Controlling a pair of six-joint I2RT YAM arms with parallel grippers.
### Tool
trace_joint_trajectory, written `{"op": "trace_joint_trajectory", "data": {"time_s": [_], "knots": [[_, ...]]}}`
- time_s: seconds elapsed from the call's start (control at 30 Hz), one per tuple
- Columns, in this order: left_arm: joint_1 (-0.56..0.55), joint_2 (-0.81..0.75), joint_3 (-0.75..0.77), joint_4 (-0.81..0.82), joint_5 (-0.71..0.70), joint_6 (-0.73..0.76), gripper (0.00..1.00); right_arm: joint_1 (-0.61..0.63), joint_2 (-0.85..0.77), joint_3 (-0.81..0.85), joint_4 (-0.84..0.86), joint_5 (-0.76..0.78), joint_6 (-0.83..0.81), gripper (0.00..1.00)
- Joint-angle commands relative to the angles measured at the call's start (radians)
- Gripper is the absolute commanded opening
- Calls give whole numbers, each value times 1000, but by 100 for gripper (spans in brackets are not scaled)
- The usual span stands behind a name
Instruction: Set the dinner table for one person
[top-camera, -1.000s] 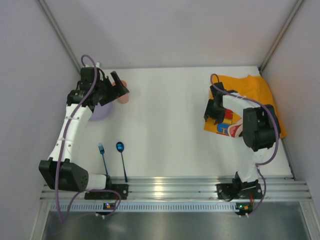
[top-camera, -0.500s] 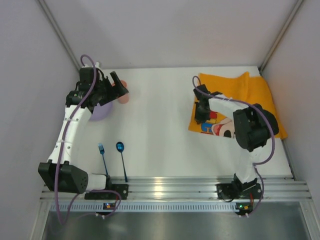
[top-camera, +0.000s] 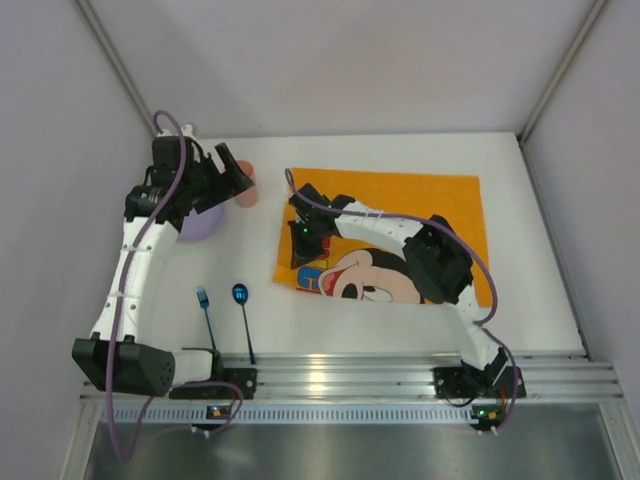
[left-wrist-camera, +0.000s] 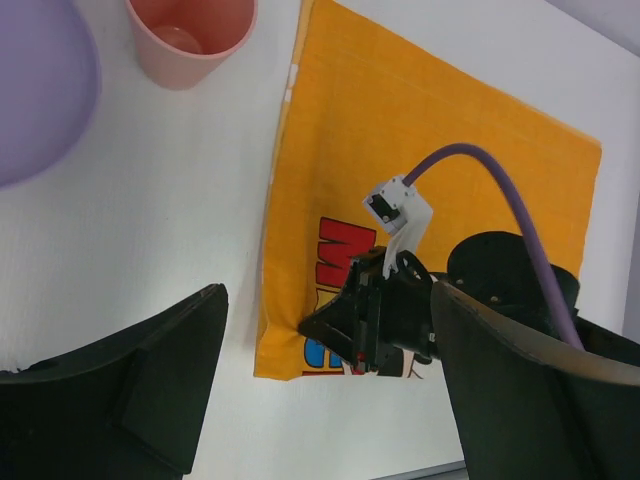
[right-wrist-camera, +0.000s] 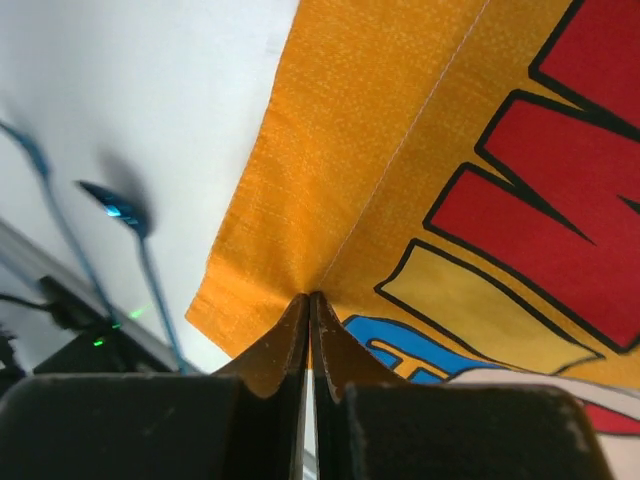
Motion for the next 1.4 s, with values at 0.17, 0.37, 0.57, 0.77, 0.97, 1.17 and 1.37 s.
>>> {"op": "trace_joint_trajectory", "data": {"time_s": [0.17, 0.37, 0.57, 0.77, 0.97, 1.17, 1.37], "knots": [[-1, -77, 50, -66, -24, 12, 89, -18, -145, 113, 0, -124, 49, 69], [-94, -83, -52, -33, -50, -7, 96, -34, -427, -127, -109, 4, -56, 89], [-321, -54, -196, 24, -205, -21, 96, -125, -697, -440, -150, 97, -61, 89], [-390, 74, -317, 160, -179, -18, 96, -332, -923, -669, -146, 11, -84, 77], [-401, 307, -249, 200, -185, -13, 95, -426, -1043, -751, -235, -14, -159, 6], [-399, 427, -246, 242, -187, -30, 94, -433, -1140, -836, -244, -20, -126, 0], [-407, 412, -364, 268, -182, -64, 91, -436, -1175, -869, -247, -22, -133, 0]]}}
